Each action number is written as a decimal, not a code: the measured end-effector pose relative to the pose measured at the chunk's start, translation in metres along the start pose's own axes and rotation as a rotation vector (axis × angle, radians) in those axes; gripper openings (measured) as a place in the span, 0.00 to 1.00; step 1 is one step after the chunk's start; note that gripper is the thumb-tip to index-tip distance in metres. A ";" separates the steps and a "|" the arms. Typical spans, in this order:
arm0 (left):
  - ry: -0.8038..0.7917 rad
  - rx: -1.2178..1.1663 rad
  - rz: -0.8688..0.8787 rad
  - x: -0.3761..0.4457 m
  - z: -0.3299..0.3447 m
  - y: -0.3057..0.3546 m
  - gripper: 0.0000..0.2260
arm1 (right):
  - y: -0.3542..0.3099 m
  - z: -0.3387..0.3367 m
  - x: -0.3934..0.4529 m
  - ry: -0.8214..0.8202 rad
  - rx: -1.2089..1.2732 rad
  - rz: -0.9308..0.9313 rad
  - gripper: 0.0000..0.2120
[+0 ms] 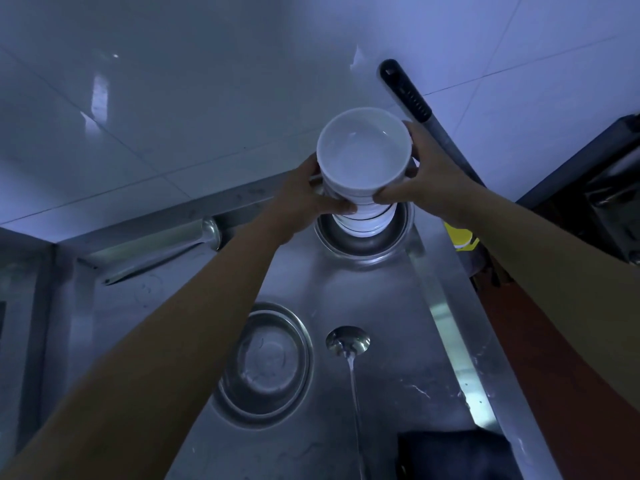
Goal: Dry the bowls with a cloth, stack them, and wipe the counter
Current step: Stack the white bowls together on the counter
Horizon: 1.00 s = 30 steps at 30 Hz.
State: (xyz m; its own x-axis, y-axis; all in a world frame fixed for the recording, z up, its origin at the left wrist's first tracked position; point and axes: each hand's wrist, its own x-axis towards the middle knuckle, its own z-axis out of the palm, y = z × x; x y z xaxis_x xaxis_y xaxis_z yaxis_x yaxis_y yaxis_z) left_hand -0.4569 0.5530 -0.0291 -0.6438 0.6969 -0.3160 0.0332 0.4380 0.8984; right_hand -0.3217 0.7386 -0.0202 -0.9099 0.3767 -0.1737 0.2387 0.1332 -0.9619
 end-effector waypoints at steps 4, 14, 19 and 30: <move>-0.019 -0.048 0.014 -0.001 0.001 -0.005 0.43 | 0.000 0.004 -0.002 0.012 -0.013 -0.020 0.45; -0.067 0.003 0.072 -0.012 0.000 -0.006 0.49 | -0.009 0.009 -0.017 -0.040 -0.058 0.024 0.54; 0.022 0.223 0.004 -0.042 -0.016 -0.021 0.49 | -0.021 0.029 -0.058 0.202 -0.192 -0.012 0.58; 0.370 0.787 -0.357 -0.106 -0.158 -0.199 0.32 | 0.080 0.220 -0.284 0.143 -0.522 0.528 0.44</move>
State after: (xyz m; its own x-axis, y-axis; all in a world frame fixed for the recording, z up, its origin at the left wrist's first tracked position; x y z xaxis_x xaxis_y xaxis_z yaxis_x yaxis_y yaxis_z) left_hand -0.5157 0.3027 -0.1260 -0.9131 0.2820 -0.2944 0.2074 0.9431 0.2600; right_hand -0.1188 0.4404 -0.0944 -0.5860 0.6213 -0.5202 0.7926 0.3060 -0.5274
